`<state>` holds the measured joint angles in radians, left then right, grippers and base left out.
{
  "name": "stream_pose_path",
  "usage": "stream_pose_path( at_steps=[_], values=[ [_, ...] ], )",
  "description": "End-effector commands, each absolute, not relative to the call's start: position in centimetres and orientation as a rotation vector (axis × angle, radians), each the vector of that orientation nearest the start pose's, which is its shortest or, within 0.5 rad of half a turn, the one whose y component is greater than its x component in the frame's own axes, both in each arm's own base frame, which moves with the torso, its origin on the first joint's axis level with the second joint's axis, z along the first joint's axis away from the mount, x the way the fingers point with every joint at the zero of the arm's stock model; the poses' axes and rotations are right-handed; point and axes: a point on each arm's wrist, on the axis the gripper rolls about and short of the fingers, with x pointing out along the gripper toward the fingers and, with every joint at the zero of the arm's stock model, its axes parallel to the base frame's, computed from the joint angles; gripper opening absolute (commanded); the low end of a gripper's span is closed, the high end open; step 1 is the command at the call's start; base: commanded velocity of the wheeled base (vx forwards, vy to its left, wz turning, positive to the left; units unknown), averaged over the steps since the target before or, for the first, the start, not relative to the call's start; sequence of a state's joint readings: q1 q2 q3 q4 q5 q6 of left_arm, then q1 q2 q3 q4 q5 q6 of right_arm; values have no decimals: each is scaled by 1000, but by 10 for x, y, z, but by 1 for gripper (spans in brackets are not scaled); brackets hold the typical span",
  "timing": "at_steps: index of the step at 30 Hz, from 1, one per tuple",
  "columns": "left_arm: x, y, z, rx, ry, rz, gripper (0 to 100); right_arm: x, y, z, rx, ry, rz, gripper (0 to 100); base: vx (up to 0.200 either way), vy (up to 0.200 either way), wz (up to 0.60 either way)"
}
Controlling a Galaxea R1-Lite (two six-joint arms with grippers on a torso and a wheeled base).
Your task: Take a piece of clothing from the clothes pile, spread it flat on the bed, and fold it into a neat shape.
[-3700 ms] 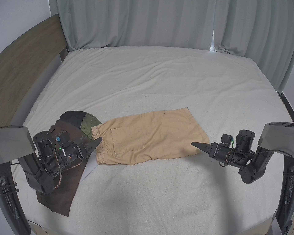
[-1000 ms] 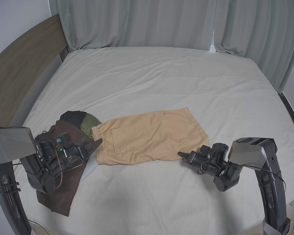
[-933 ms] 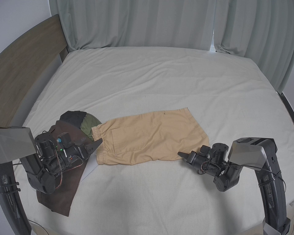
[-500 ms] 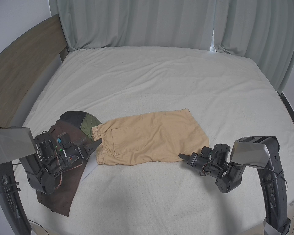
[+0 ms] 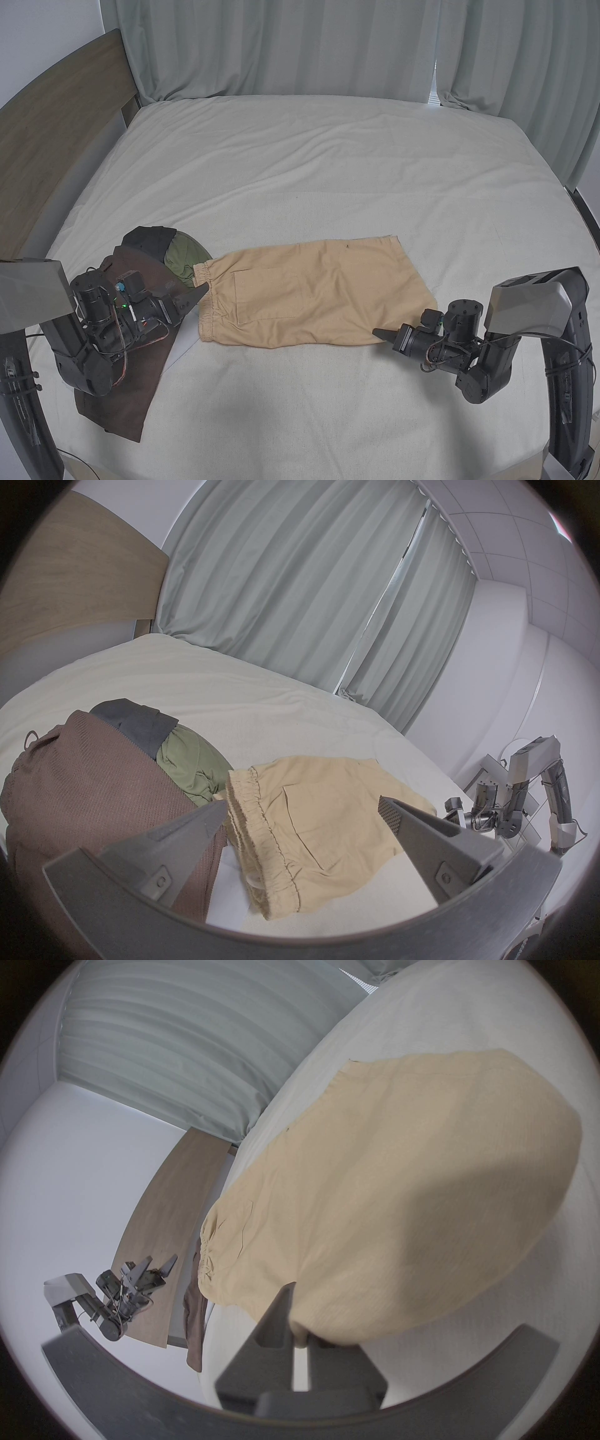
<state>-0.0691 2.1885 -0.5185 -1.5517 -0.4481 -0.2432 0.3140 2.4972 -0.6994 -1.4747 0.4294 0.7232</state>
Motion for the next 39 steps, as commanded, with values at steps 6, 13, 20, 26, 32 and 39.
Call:
stream_pose_path(
  at_steps=[6,13,20,26,32,39],
  values=[
    [330,-31,52,-261,176,-499,100,307,106,-23,638,648,555,0,0,0,0],
    [330,-30,53,-259,172,-495,100,272,85,-22,577,707,496,0,0,0,0],
    [330,-30,54,-258,169,-495,100,243,71,-26,530,779,457,0,0,0,0],
    [330,-29,53,-258,172,-496,100,237,65,-29,518,801,422,0,0,0,0],
    [327,-30,50,-263,196,-588,100,238,65,-31,512,799,402,0,0,0,0],
    [325,-35,51,-266,207,-678,100,236,67,-31,508,806,407,100,0,0,0]
  ],
)
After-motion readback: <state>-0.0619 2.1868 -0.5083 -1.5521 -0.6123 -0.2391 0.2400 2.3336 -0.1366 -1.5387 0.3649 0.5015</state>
